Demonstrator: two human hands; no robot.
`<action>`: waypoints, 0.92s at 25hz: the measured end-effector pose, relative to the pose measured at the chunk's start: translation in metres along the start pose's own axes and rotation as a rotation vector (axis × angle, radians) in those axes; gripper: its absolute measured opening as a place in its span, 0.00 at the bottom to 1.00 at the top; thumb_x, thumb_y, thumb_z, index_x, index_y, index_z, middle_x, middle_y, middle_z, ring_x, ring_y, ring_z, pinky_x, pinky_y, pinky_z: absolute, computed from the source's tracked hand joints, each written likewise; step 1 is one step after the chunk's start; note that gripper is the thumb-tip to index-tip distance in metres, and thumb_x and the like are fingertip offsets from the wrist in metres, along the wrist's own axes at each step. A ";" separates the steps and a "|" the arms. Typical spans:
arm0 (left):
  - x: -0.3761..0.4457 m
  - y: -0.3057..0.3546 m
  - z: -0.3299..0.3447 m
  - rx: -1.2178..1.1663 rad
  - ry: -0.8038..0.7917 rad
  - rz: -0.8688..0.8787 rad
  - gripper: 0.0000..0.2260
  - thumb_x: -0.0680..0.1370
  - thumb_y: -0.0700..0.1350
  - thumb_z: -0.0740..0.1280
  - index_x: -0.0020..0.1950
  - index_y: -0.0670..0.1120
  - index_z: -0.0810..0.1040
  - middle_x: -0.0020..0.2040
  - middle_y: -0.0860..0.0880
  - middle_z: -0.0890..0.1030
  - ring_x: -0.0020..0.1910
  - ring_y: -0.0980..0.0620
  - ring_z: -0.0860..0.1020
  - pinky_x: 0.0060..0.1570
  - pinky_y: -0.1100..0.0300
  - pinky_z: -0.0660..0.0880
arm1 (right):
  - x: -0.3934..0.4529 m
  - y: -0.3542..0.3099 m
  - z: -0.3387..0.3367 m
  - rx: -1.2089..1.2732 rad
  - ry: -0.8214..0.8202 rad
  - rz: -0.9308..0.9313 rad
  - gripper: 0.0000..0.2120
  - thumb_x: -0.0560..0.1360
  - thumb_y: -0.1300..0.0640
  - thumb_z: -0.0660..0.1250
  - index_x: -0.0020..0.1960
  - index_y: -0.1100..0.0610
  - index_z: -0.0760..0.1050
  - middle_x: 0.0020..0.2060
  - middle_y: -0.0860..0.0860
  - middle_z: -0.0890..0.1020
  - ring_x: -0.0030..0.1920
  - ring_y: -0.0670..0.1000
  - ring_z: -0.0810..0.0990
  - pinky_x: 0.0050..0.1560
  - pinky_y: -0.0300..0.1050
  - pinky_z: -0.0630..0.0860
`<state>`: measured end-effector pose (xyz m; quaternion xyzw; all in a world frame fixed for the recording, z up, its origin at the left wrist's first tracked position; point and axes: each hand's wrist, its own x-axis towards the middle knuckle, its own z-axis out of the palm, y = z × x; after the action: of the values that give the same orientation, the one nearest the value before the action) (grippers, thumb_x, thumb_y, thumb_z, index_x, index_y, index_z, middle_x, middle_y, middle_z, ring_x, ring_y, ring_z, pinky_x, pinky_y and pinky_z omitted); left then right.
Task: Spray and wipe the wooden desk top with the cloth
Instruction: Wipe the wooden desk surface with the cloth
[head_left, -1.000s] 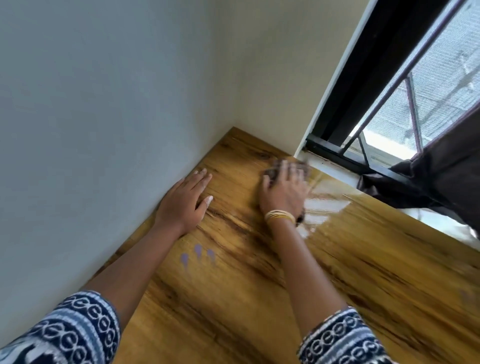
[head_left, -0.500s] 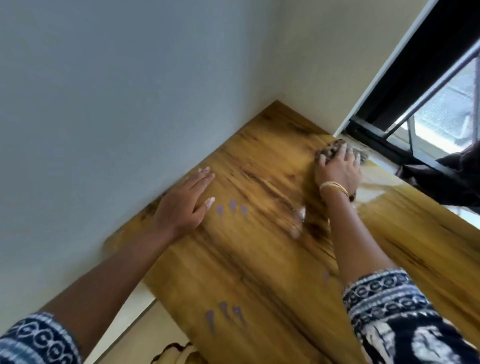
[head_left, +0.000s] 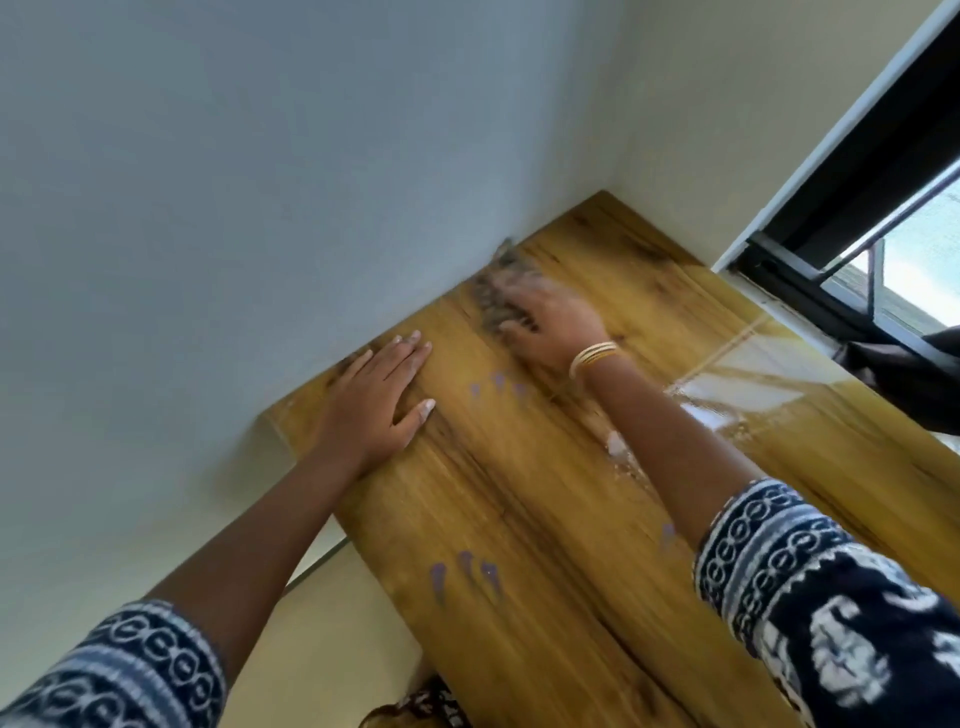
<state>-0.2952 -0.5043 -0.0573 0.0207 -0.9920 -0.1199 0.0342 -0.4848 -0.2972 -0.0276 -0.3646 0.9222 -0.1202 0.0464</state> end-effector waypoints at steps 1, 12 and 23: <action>0.001 0.000 0.000 -0.004 0.003 -0.002 0.30 0.78 0.60 0.51 0.78 0.50 0.59 0.78 0.52 0.60 0.77 0.53 0.57 0.74 0.52 0.55 | -0.001 0.029 -0.007 0.007 0.064 0.159 0.28 0.77 0.44 0.63 0.76 0.47 0.64 0.73 0.51 0.69 0.73 0.54 0.66 0.71 0.50 0.64; 0.001 0.002 0.001 0.110 -0.025 -0.017 0.30 0.80 0.59 0.47 0.80 0.50 0.53 0.80 0.51 0.54 0.78 0.52 0.53 0.75 0.53 0.50 | 0.009 -0.040 0.010 -0.018 0.209 0.724 0.31 0.79 0.45 0.54 0.77 0.59 0.58 0.74 0.60 0.66 0.74 0.59 0.63 0.70 0.55 0.64; 0.002 0.001 0.002 0.074 -0.022 -0.012 0.30 0.79 0.59 0.48 0.80 0.50 0.54 0.80 0.51 0.54 0.78 0.52 0.53 0.76 0.52 0.51 | -0.078 0.094 -0.025 0.026 0.233 0.796 0.31 0.78 0.40 0.56 0.77 0.53 0.60 0.75 0.55 0.65 0.74 0.58 0.62 0.74 0.55 0.61</action>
<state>-0.2975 -0.5027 -0.0592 0.0266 -0.9959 -0.0834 0.0219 -0.4938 -0.1728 -0.0275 0.0371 0.9887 -0.1448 -0.0109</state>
